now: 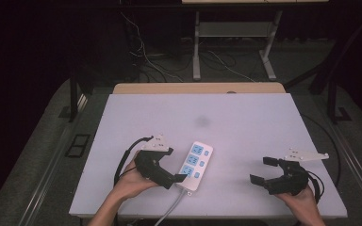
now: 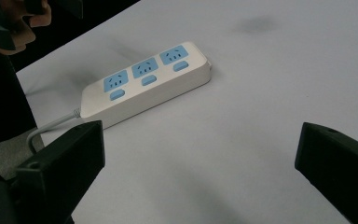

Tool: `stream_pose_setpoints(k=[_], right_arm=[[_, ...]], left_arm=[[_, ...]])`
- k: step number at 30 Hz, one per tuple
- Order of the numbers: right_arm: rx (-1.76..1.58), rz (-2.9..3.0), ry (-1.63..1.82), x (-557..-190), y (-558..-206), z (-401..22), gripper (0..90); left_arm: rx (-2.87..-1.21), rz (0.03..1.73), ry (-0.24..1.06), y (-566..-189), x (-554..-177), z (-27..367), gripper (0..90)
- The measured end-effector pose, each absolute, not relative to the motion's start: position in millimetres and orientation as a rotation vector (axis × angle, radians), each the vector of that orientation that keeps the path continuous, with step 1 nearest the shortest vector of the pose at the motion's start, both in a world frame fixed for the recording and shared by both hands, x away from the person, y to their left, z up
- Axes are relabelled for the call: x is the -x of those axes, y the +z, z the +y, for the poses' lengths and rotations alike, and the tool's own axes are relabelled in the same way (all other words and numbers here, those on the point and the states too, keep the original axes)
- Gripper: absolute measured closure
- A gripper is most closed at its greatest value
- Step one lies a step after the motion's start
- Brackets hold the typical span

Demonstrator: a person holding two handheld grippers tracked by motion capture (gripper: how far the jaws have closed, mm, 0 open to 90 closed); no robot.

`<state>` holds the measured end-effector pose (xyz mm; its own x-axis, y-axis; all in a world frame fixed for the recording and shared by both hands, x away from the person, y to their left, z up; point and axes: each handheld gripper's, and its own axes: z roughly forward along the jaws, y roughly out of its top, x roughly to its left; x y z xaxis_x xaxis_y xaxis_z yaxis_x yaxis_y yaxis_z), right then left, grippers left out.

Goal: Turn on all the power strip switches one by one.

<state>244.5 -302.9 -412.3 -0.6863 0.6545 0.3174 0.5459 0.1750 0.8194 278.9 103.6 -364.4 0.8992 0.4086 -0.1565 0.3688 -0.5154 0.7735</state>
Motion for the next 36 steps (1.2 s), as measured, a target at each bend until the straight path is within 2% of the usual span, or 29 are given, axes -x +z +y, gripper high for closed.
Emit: stream_pose_setpoints(k=[14,20,26,36], right_arm=[[-1.191,2.326,1.546,-244.5,-412.6,-302.7,1.2],[-1.191,2.330,1.542,-244.8,-413.0,-302.4,1.2],[-1.189,2.332,1.540,-244.8,-413.1,-302.5,1.3],[-1.185,2.334,1.535,-244.6,-413.0,-302.6,1.3]], left_arm=[[-2.246,0.508,0.021,-367.4,-291.3,81.5,1.2],[-2.272,0.484,-0.009,-368.1,-295.1,73.8,5.1],[-2.287,0.445,-0.006,-366.8,-297.8,64.8,17.0],[-2.329,0.402,-0.007,-372.3,-301.9,57.7,56.3]])
